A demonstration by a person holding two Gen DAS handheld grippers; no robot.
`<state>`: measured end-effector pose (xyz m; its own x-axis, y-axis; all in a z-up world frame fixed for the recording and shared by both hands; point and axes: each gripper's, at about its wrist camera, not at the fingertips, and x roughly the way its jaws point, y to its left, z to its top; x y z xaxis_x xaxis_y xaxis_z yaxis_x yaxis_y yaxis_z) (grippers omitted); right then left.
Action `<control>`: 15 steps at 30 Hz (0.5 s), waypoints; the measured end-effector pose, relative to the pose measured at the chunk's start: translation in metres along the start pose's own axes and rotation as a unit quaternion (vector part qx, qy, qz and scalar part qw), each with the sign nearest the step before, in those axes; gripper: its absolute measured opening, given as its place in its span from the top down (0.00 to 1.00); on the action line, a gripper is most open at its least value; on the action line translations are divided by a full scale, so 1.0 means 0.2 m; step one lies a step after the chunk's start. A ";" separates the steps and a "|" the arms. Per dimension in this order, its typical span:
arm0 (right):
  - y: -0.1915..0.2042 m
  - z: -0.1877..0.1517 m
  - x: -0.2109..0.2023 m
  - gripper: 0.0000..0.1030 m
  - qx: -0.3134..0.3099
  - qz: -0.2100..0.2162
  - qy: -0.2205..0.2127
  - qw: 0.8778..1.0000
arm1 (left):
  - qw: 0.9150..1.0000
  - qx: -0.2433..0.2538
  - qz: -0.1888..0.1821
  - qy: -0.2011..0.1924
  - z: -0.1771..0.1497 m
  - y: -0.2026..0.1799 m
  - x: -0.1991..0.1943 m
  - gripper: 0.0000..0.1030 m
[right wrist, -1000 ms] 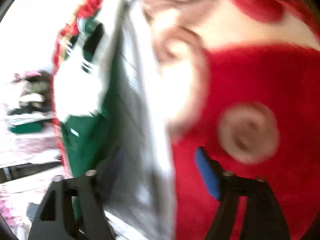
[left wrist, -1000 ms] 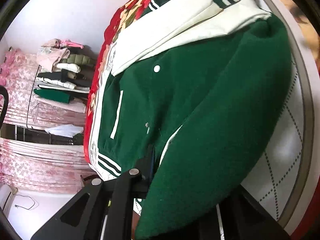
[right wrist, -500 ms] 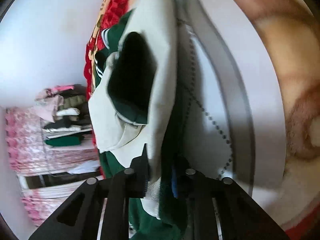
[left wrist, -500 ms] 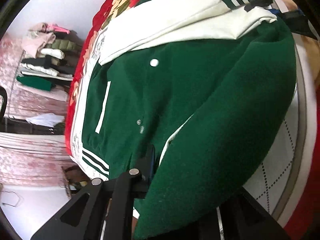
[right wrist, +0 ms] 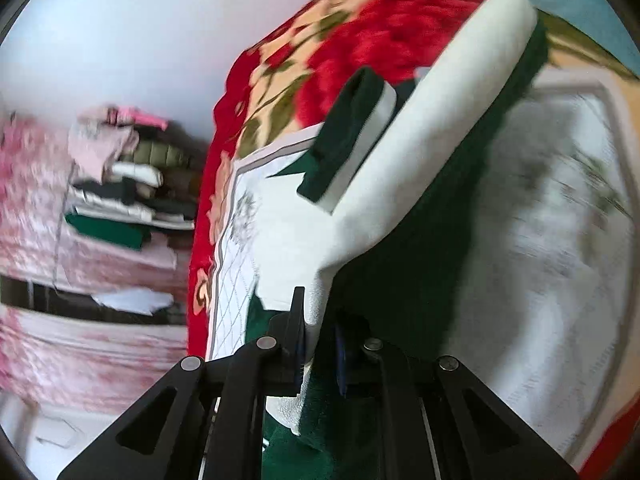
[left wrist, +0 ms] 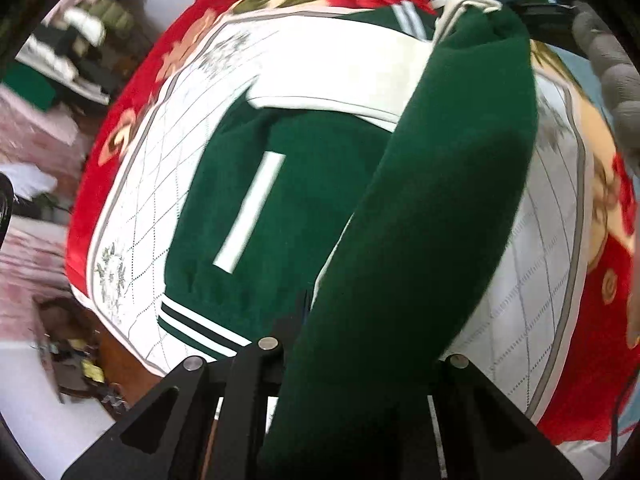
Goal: Fold large clothes
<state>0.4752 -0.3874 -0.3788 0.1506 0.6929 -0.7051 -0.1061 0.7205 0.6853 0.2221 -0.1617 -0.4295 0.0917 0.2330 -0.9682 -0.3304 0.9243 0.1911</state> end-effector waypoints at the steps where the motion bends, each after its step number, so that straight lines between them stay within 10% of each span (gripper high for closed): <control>1: 0.14 0.02 0.10 0.88 -0.011 -0.011 0.005 1.000 | 1.000 -0.010 -0.010 0.003 0.02 0.09 0.03 0.87; 8: 0.79 0.07 0.88 0.88 -0.071 -0.065 0.058 0.994 | 0.995 -0.080 -0.051 0.042 0.15 0.71 0.34 0.87; 15: 0.83 -0.01 1.56 0.70 -0.063 -0.125 0.183 0.973 | 0.968 -0.167 -0.126 0.139 0.10 1.11 0.75 0.63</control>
<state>0.5027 -0.0523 -0.4858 -0.1697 0.4425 -0.8806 -0.2341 0.8498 0.4722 0.1814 0.0846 -0.5293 -0.0330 -0.1202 -0.9922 -0.6193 0.7816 -0.0741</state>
